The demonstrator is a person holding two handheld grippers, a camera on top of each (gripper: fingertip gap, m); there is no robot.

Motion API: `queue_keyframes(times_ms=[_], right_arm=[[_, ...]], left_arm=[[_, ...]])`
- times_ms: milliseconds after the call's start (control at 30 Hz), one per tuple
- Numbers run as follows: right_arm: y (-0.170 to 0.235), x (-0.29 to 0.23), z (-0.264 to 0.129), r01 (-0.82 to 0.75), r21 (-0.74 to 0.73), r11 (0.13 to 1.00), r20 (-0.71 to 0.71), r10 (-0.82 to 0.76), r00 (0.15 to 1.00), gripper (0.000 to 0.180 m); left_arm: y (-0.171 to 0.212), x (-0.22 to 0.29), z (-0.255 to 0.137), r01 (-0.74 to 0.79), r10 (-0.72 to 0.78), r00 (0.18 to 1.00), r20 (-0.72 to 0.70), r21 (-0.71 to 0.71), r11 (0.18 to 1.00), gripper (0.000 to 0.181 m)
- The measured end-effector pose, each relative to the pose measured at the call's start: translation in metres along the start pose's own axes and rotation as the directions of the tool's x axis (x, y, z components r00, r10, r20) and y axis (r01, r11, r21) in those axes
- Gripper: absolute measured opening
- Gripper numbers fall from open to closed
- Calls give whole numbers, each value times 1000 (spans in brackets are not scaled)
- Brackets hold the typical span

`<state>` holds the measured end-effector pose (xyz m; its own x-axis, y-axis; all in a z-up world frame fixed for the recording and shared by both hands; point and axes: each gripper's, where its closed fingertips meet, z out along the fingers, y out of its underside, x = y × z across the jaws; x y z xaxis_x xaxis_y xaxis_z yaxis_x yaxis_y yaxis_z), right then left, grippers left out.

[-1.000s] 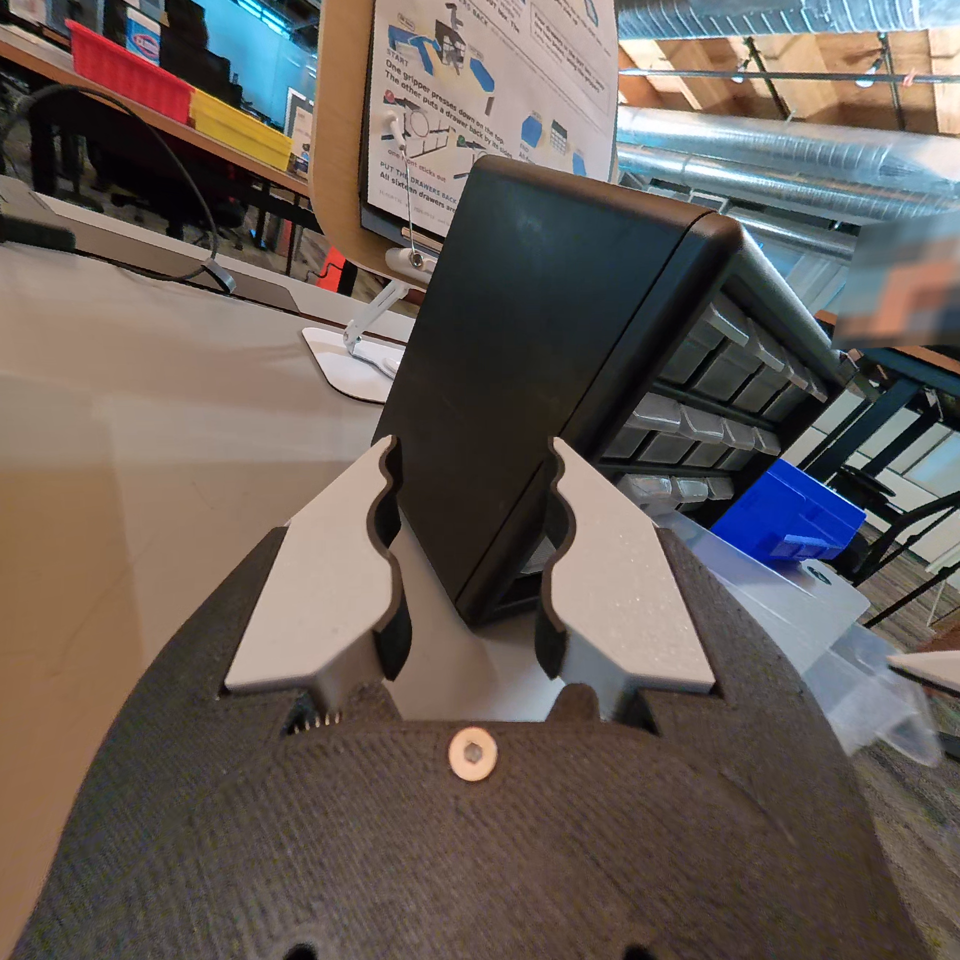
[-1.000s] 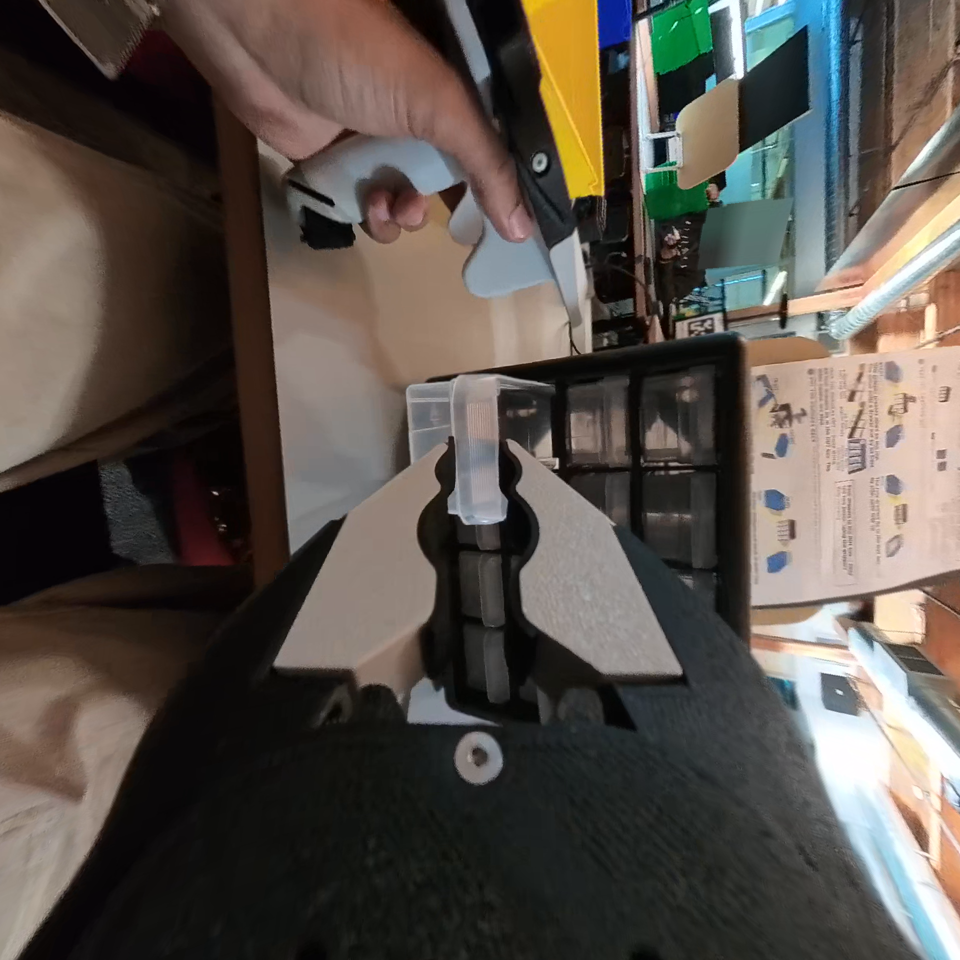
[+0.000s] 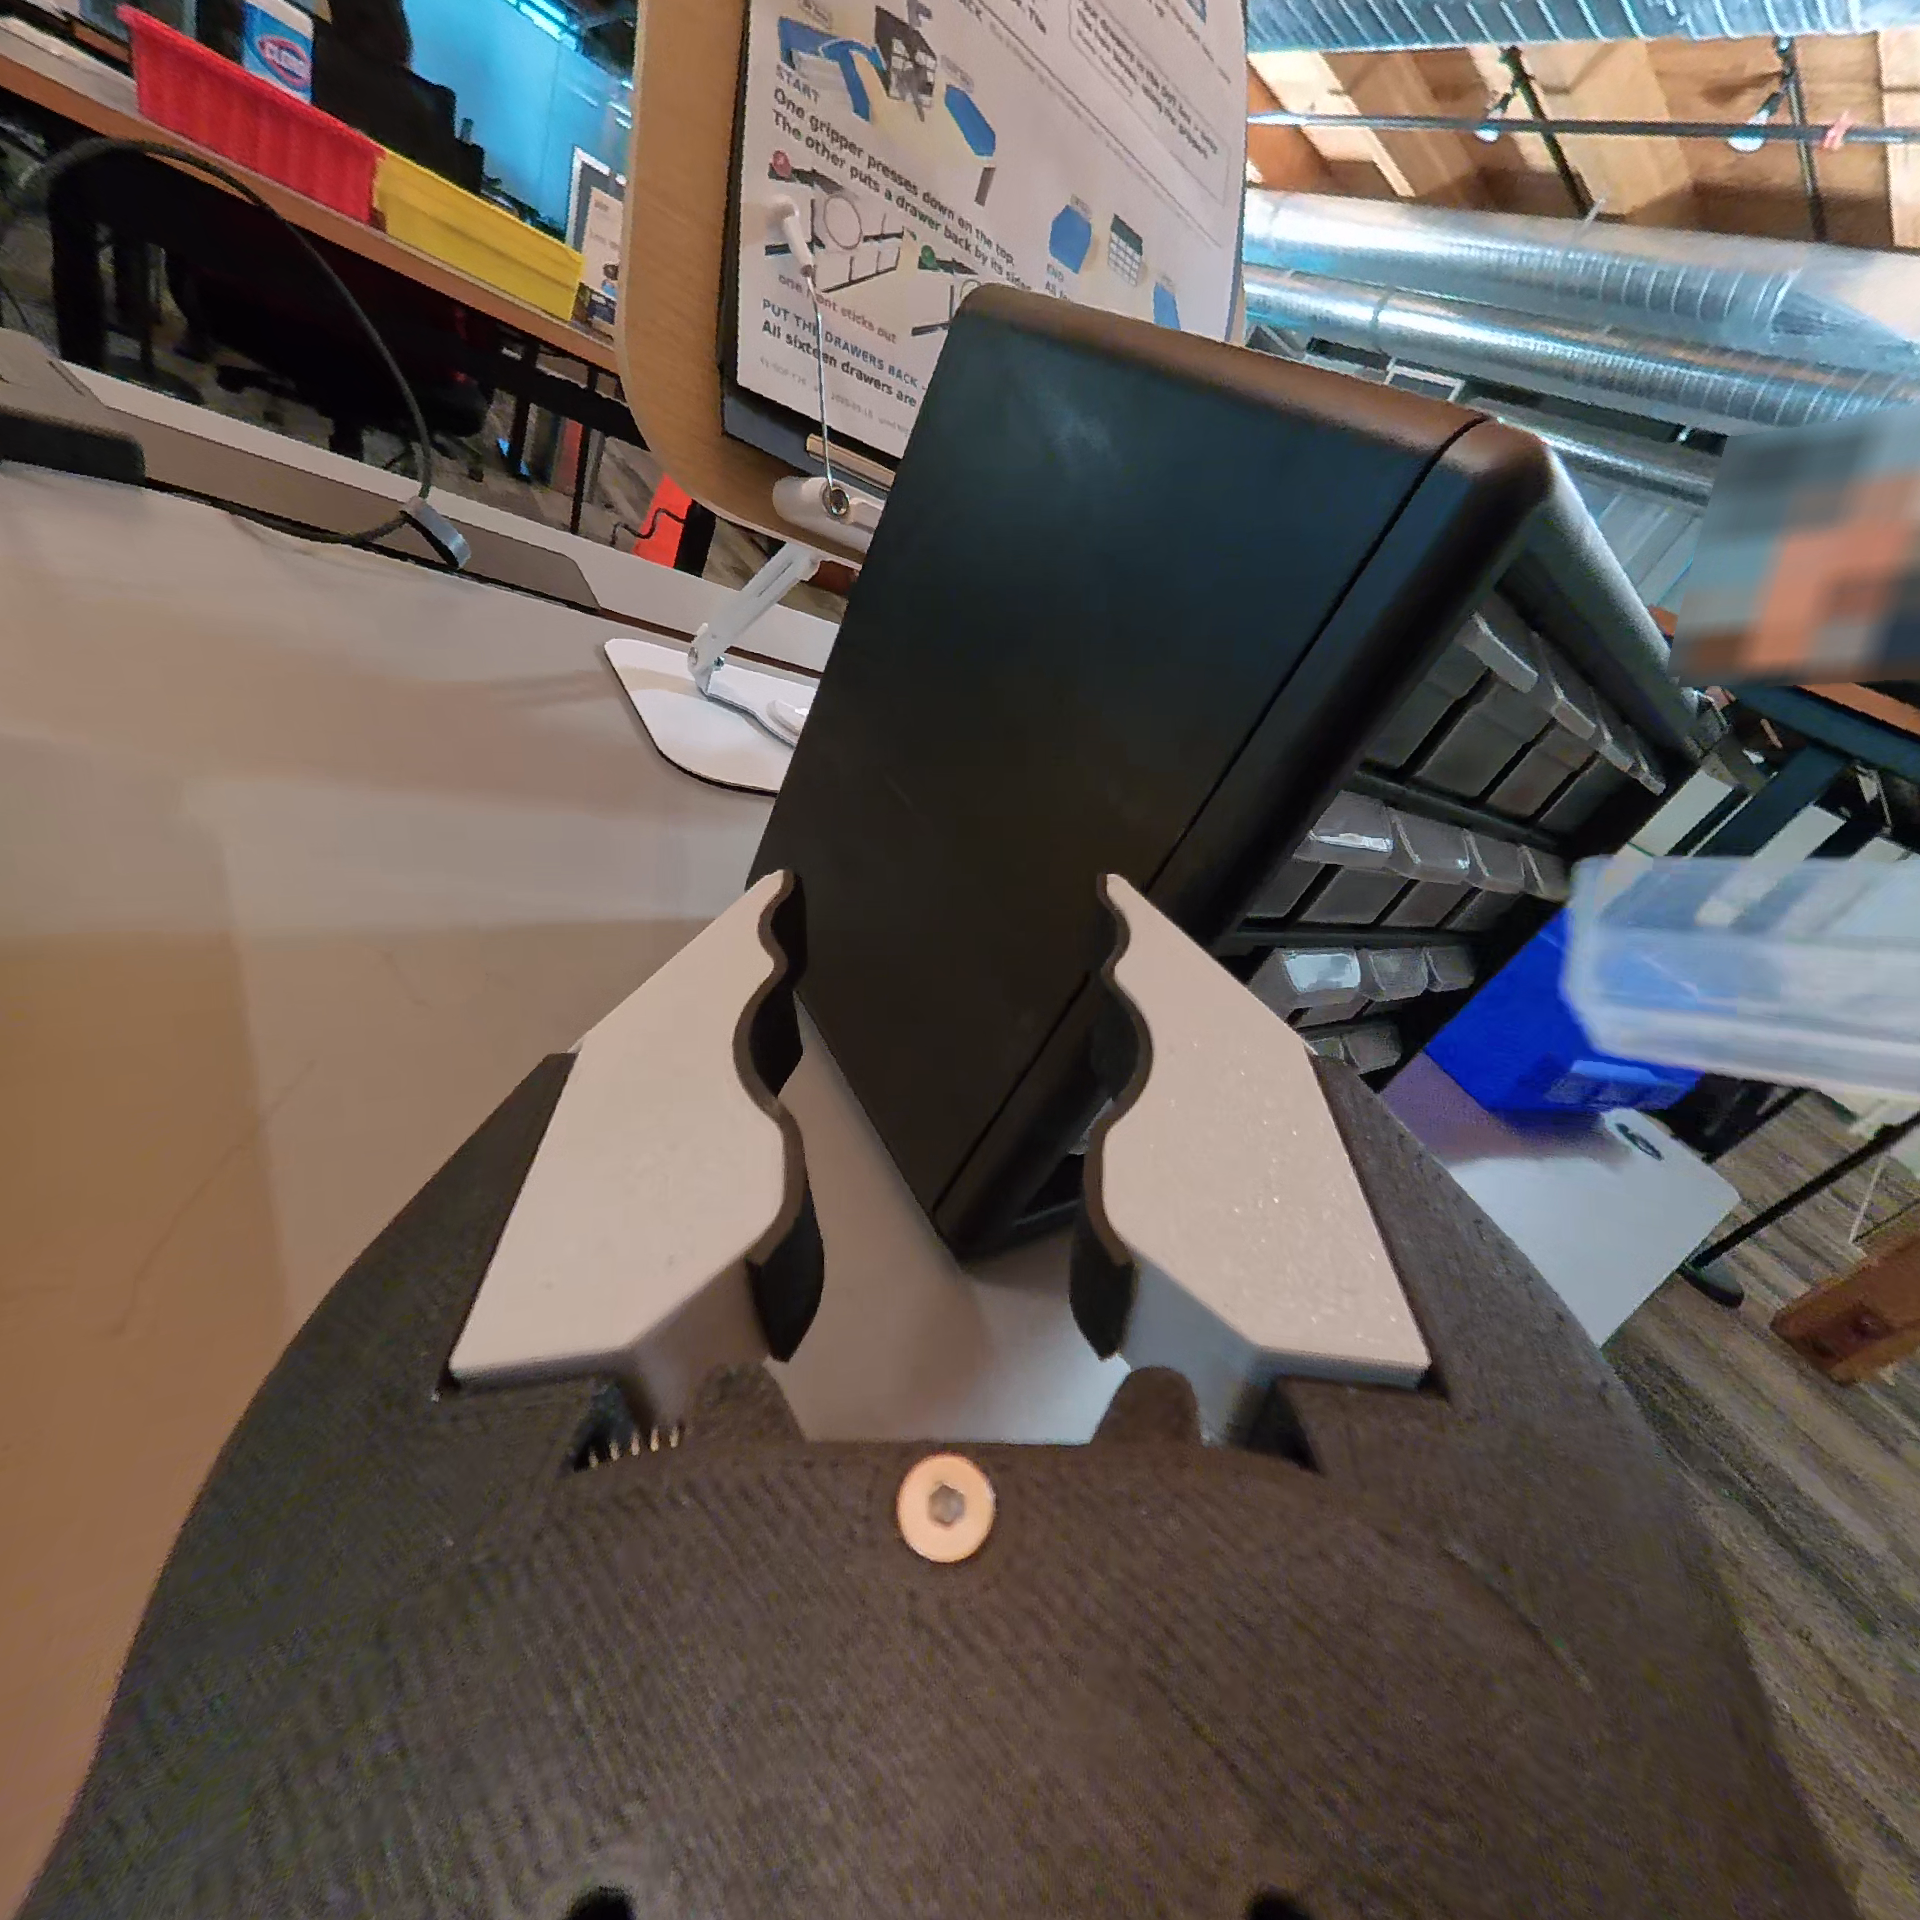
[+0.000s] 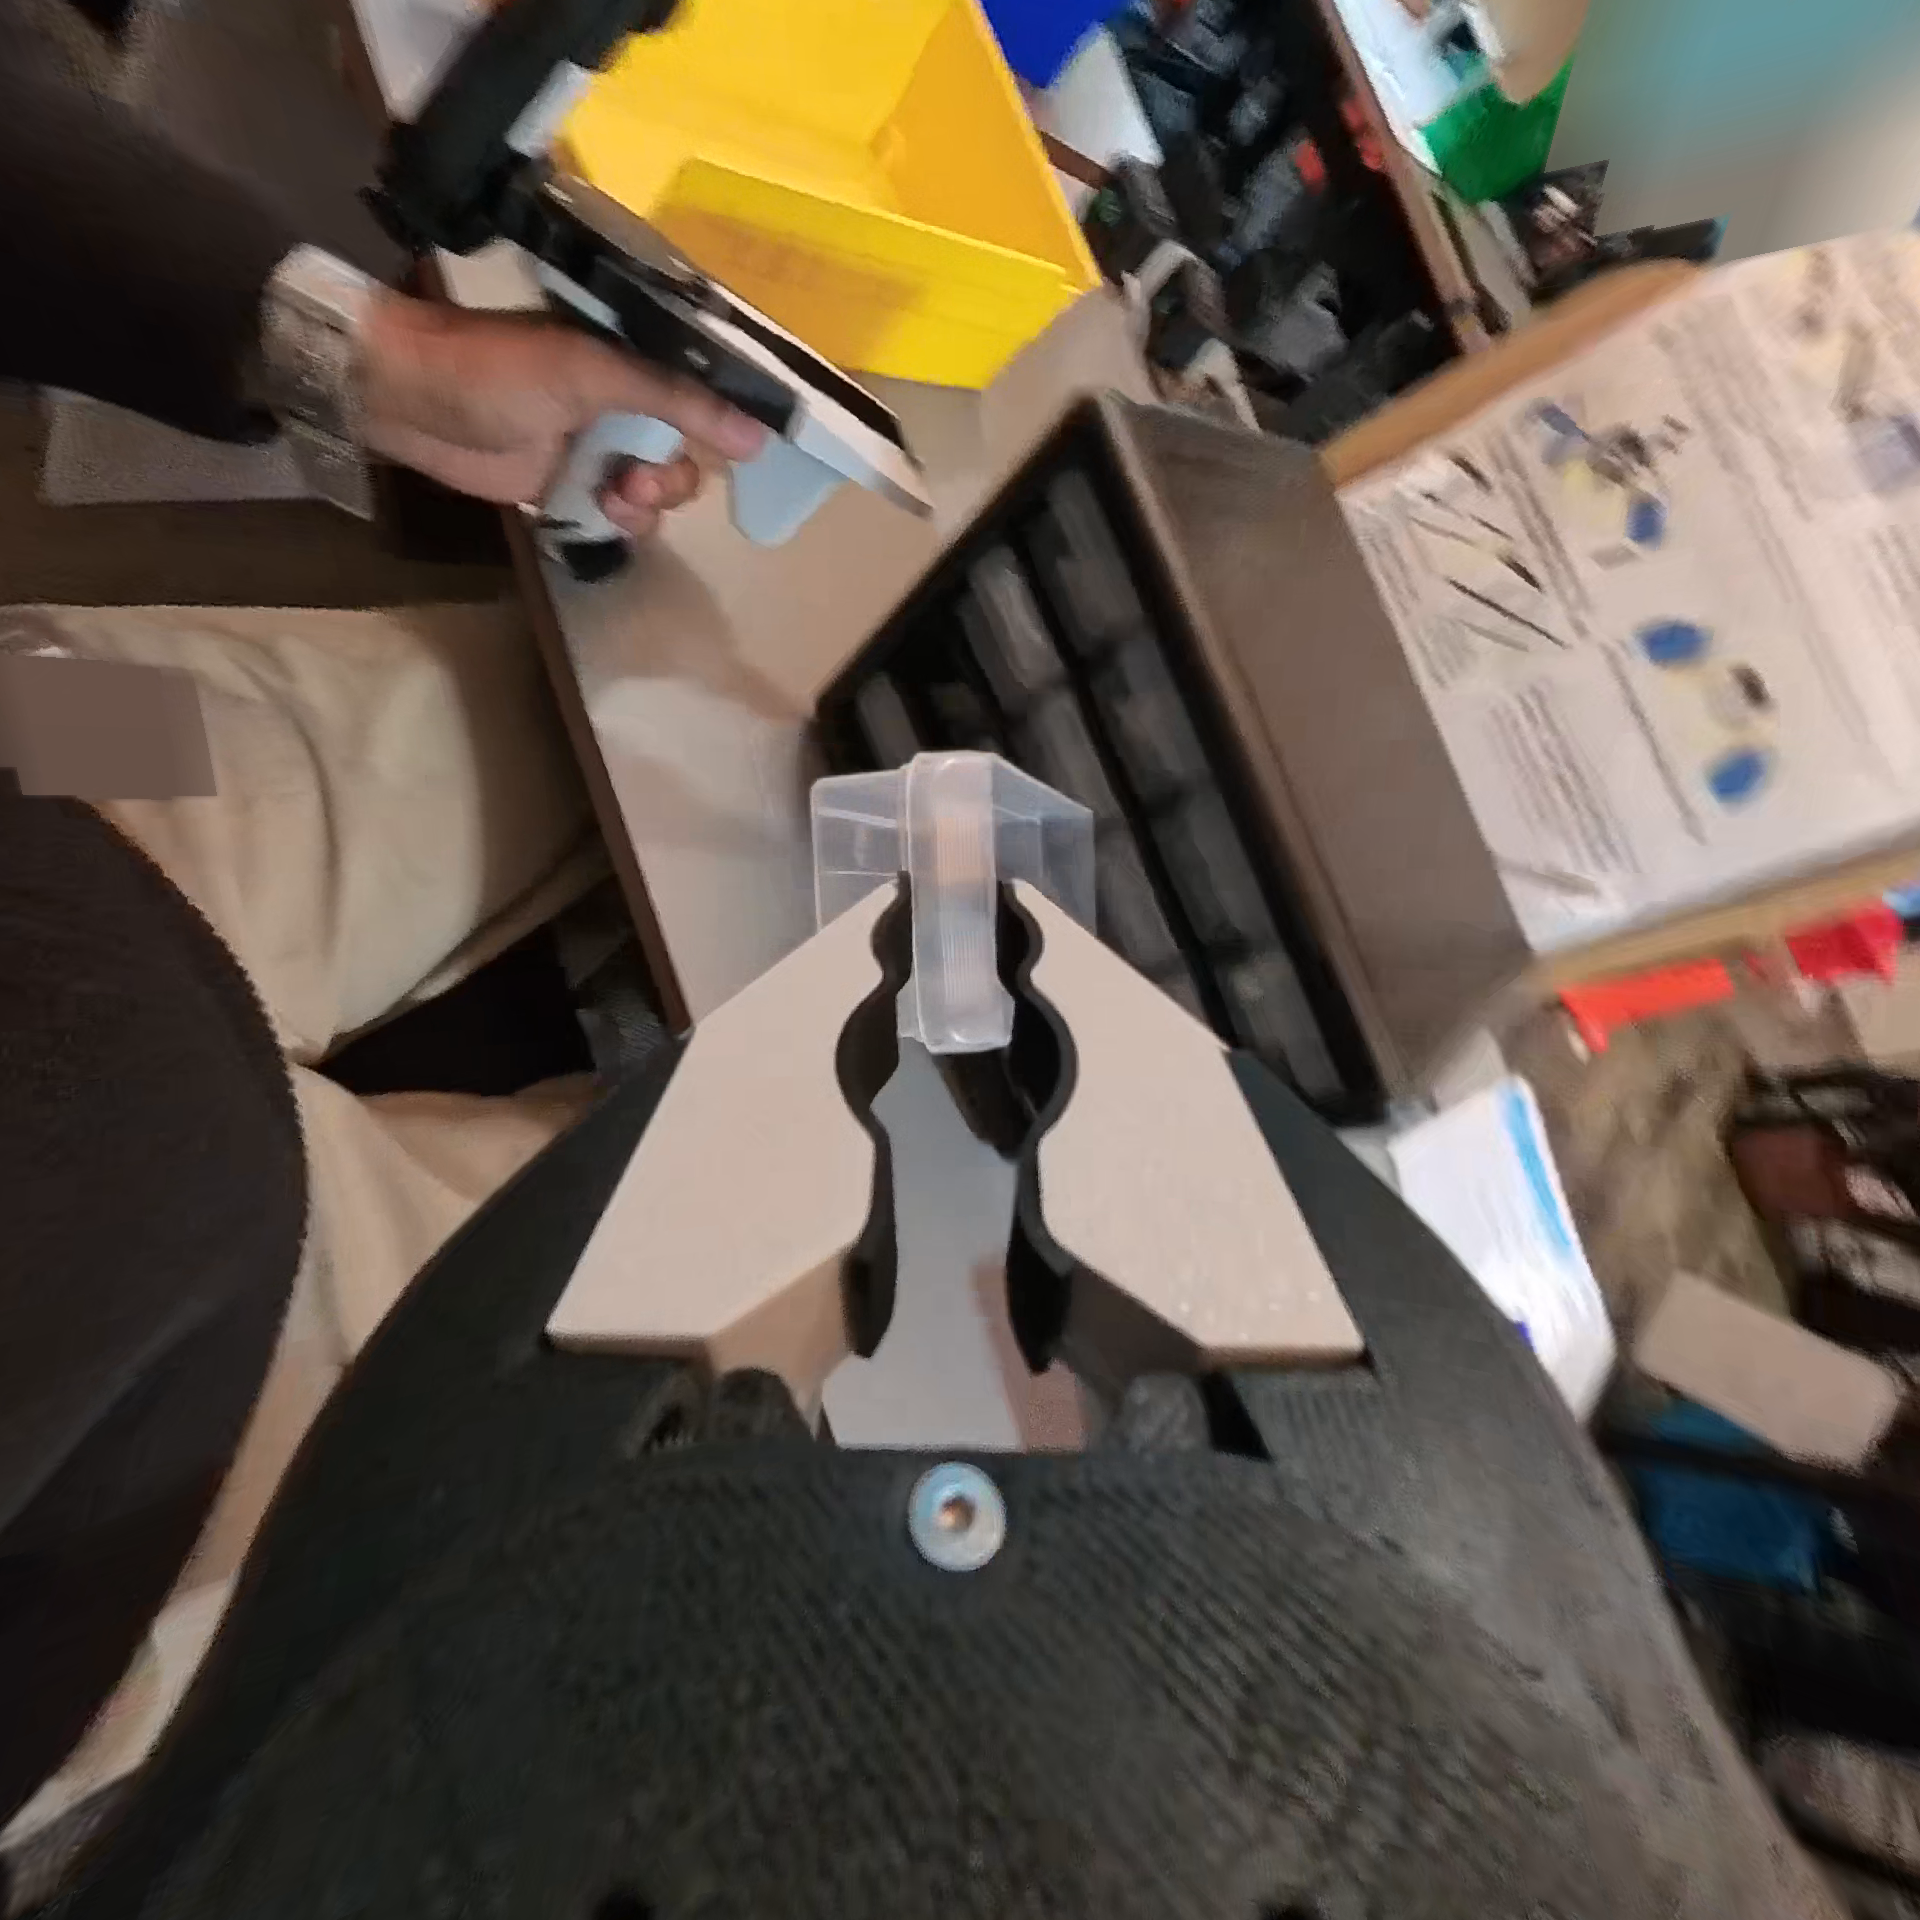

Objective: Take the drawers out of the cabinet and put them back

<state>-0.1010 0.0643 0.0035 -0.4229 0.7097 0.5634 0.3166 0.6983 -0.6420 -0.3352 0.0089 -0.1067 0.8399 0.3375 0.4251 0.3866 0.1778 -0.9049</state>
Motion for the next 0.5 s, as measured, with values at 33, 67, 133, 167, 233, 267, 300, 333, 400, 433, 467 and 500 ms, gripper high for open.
queue_keyframes(times_ms=[33, 67, 133, 167, 233, 267, 300, 333, 400, 433, 467, 500], right_arm=[[10, 12, -16, -19, -27, 999, -58, 17, 998, 15], [22, 26, -33, -31, -66, 997, -131, 22, 991, 15], [52, 58, -62, -50, -179, 982, -288, -3, 958, 15], [70, 76, -75, -64, -249, 967, -361, -31, 932, 15], [108, 112, -93, -100, -384, 918, -466, -99, 879, 15], [130, 129, -97, -122, -444, 888, -497, -130, 858, 15], [151, 146, -97, -149, -490, 859, -515, -147, 845, 15], [174, 162, -94, -183, -521, 834, -522, -142, 841, 15], [222, 192, -75, -264, -542, 798, -526, -77, 847, 15], [249, 207, -63, -310, -543, 781, -530, -32, 848, 15], [278, 223, -51, -357, -546, 758, -535, 13, 845, 15], [307, 236, -38, -401, -554, 729, -540, 51, 840, 15]], left_arm=[[0, -1, 0, 5, -5, 1000, 3, 0, 1000, 52], [0, -1, 0, 11, -11, 1000, 5, 2, 1000, 52], [0, -1, 1, 13, -13, 1000, 10, 3, 1000, 52], [0, -1, 1, 9, -9, 1000, 14, 3, 1000, 52], [0, -1, 2, -5, 5, 1000, 21, 4, 1000, 51], [0, 0, 2, -12, 12, 1000, 22, 2, 1000, 51], [1, 1, 3, -19, 19, 1000, 24, -1, 1000, 51], [2, 2, 3, -25, 25, 999, 24, -2, 1000, 51], [3, 4, 3, -38, 38, 999, 21, -5, 999, 51], [3, 5, 3, -47, 47, 999, 18, -6, 999, 51], [3, 6, 3, -57, 57, 998, 17, -6, 998, 51], [3, 6, 3, -67, 67, 998, 16, -5, 998, 51]])
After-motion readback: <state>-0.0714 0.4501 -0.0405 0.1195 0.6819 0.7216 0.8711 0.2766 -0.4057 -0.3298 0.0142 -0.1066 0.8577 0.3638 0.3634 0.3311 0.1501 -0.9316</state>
